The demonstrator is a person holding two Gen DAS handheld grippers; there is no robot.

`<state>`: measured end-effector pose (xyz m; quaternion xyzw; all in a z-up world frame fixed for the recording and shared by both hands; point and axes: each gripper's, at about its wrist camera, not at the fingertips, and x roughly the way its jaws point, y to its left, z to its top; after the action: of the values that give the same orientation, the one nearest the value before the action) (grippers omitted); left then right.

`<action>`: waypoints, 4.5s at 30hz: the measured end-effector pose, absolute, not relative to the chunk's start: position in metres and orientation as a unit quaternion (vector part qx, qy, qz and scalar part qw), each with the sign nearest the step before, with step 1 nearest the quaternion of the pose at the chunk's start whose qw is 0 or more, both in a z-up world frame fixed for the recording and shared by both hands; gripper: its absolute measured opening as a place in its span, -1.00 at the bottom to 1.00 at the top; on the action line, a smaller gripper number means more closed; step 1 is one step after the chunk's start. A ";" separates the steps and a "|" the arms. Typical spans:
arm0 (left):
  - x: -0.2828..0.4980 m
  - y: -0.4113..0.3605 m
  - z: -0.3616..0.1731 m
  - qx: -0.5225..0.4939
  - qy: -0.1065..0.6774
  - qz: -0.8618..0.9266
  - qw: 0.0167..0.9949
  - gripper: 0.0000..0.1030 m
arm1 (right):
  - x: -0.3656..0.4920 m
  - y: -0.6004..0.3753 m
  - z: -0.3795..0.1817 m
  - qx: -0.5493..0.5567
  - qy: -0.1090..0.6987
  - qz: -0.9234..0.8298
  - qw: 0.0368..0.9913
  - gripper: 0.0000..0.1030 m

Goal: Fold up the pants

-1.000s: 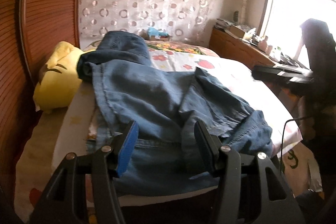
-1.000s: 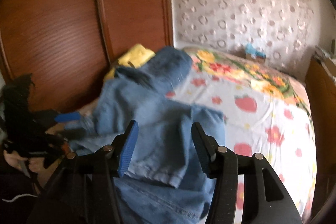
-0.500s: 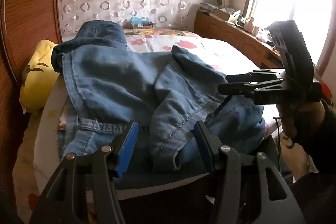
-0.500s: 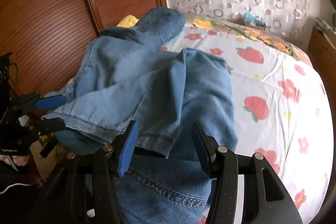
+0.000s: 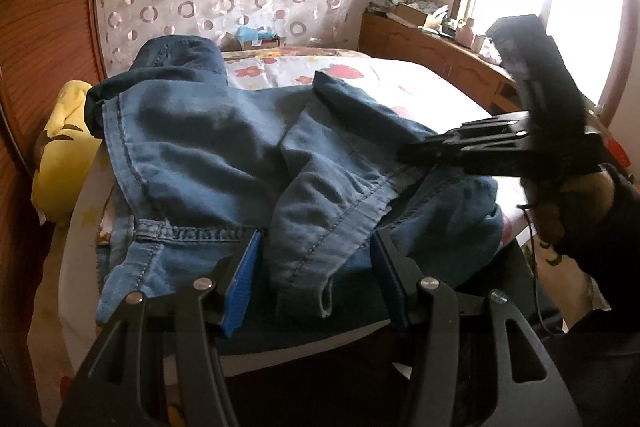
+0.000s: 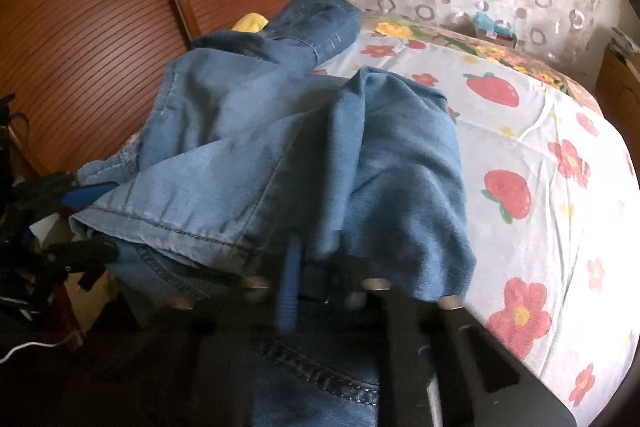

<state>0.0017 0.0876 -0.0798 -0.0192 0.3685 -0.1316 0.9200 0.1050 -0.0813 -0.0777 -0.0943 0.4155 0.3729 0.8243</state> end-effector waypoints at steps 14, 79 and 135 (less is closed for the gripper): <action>-0.004 0.103 -0.061 -0.042 0.318 -0.115 0.940 -0.91 | 0.107 -0.057 0.010 -0.106 0.321 0.409 0.848 -0.94; 0.008 0.105 -0.076 -0.047 0.351 -0.078 0.932 -0.24 | 0.095 -0.135 -0.046 -0.102 0.384 0.333 0.855 -0.11; 0.039 0.152 -0.055 -0.035 0.327 -0.043 0.943 -0.24 | 0.117 -0.130 -0.033 -0.088 0.369 0.337 0.862 0.18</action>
<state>0.0390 0.1525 -0.0553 -0.0346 0.3273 -0.0428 0.9433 0.1173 -0.1303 -0.0331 -0.0877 0.3693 0.3367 0.8617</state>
